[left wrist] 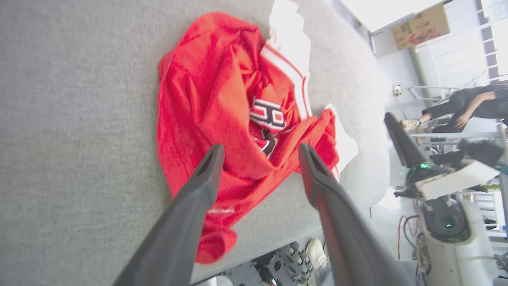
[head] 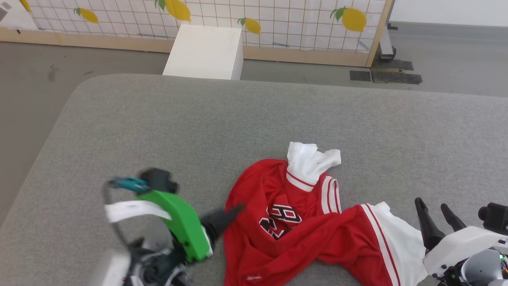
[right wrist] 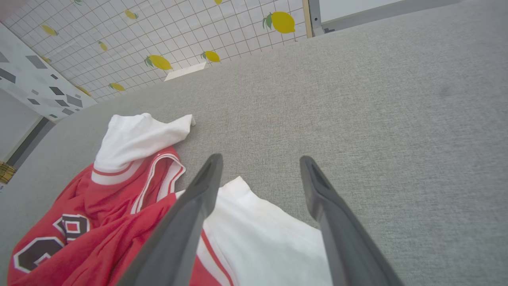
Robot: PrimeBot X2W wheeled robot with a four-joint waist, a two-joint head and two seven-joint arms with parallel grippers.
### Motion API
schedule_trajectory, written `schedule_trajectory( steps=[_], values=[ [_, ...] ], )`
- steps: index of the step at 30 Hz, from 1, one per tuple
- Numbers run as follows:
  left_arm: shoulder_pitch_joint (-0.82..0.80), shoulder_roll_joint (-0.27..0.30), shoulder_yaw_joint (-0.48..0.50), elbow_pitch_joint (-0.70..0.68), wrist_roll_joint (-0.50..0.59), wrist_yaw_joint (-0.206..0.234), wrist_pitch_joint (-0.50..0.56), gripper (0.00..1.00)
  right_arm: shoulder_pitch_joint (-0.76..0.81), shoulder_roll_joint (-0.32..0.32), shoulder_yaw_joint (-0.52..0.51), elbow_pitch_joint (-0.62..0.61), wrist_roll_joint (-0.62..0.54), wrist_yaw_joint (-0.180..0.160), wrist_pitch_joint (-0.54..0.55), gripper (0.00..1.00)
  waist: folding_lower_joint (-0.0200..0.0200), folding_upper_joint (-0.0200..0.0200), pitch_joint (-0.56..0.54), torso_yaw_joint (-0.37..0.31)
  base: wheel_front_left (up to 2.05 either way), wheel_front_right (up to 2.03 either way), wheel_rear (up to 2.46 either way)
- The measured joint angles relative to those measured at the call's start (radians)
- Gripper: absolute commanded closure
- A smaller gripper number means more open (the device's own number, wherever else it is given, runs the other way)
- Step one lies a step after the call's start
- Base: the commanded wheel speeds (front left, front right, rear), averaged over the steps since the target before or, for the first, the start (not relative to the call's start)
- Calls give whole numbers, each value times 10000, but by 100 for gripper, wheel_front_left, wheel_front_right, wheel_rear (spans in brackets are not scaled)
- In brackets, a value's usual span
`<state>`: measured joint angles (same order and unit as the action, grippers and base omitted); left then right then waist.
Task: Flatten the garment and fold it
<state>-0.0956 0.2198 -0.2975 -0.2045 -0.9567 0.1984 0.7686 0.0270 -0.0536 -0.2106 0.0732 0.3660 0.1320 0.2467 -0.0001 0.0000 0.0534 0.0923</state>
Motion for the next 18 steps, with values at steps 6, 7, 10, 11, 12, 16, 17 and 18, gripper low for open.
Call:
schedule_trajectory(
  steps=[6, 7, 10, 11, 12, 16, 17, 18],
  values=[
    [-254, 17, 1427, -483, 1279, -1089, -3490, 0, -19, 2, 65, -71, -38, 0, 54, 0, 0, 0, 40, 55, 0, 0, 0],
    [-278, 36, 1569, -366, 1649, -1193, -4138, 0, -35, 2, 132, -96, -38, 0, 113, 0, 0, 0, 63, 59, 0, 0, 0],
    [-280, 305, 1505, 288, 3350, -1473, -6123, 0, -278, -27, 376, -167, -38, 0, 499, 0, 0, 0, 175, 78, 0, 0, 0],
    [-276, 368, 1398, 508, 3802, -1496, -6541, 0, -418, -67, 472, -190, -38, 0, 644, 0, 0, 0, 214, 84, 0, 0, 0],
    [-269, 407, 1277, 752, 4326, -1488, -7028, 0, -628, -148, 604, -209, -48, 0, 874, 0, 0, 0, 264, 90, 0, 0, 0],
    [-276, 146, 1024, 1375, 5507, -1254, -9010, 0, -1646, -623, 1277, -228, -125, 0, 1814, 0, 0, 0, 501, 157, 0, 0, 0],
    [-276, 54, 909, 1584, 5714, -1181, -9323, 0, -1964, -744, 1494, -148, -167, 0, 2205, 0, 0, 0, 579, 186, 0, 0, 0],
    [-278, -69, 861, 1707, 5756, -1137, -9540, 0, -2194, -895, 1747, -84, -284, 0, 2508, 0, 0, 0, 647, 213, 0, 0, 0]
  ],
)
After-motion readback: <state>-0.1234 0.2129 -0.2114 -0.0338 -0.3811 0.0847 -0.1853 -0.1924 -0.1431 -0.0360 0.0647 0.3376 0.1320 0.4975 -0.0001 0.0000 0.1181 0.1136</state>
